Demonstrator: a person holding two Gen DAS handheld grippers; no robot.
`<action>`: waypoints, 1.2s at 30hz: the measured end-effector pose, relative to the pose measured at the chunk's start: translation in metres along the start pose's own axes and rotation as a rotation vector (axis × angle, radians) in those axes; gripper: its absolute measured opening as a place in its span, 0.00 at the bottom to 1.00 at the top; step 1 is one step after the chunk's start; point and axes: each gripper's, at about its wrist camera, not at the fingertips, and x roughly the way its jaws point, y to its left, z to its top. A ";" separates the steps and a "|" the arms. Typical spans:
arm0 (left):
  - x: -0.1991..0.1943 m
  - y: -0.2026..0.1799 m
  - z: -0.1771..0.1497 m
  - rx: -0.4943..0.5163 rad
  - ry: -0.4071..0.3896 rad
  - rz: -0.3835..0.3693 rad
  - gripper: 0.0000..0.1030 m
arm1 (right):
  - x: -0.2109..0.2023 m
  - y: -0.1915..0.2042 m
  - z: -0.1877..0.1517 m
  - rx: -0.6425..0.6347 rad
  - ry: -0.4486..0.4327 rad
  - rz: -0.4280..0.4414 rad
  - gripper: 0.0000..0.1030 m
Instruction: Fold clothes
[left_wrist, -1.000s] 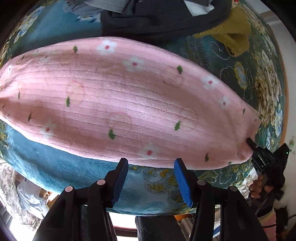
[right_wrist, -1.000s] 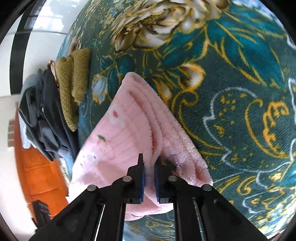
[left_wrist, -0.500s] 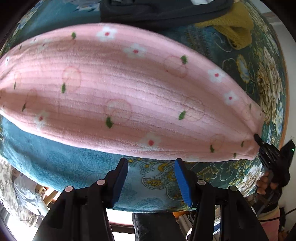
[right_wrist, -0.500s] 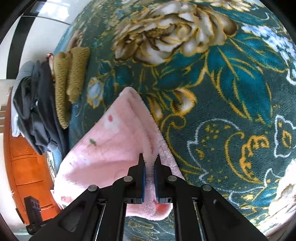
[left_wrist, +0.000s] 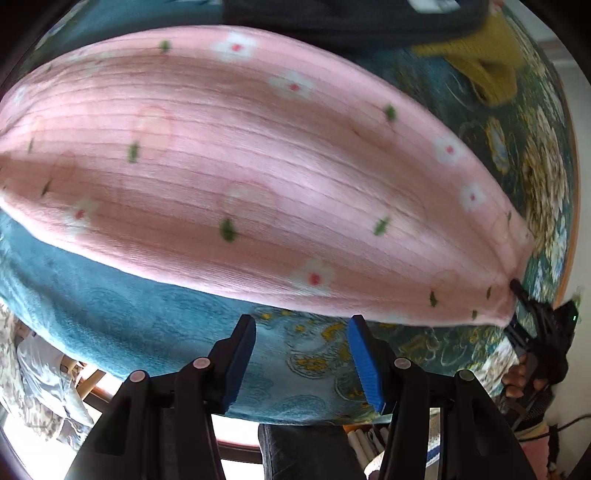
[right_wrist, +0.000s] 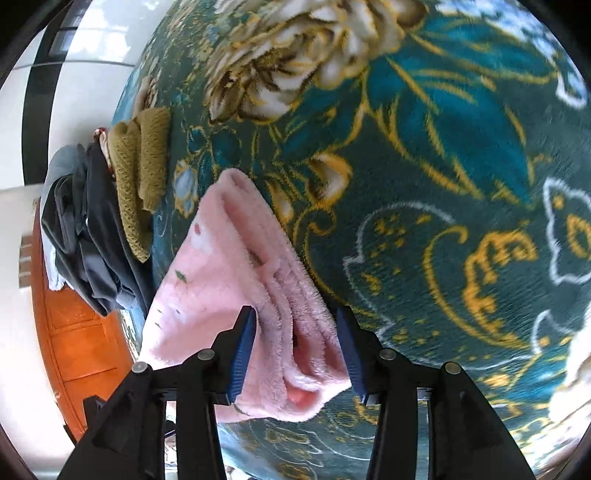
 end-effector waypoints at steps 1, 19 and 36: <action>-0.001 0.003 0.001 -0.010 -0.004 -0.002 0.54 | 0.004 0.000 -0.001 0.000 0.003 -0.003 0.45; -0.033 0.157 0.010 -0.386 -0.136 -0.124 0.54 | 0.005 0.105 -0.043 -0.037 -0.077 -0.156 0.14; -0.082 0.435 0.099 -0.631 -0.282 -0.136 0.54 | 0.187 0.395 -0.276 -0.453 0.058 -0.233 0.14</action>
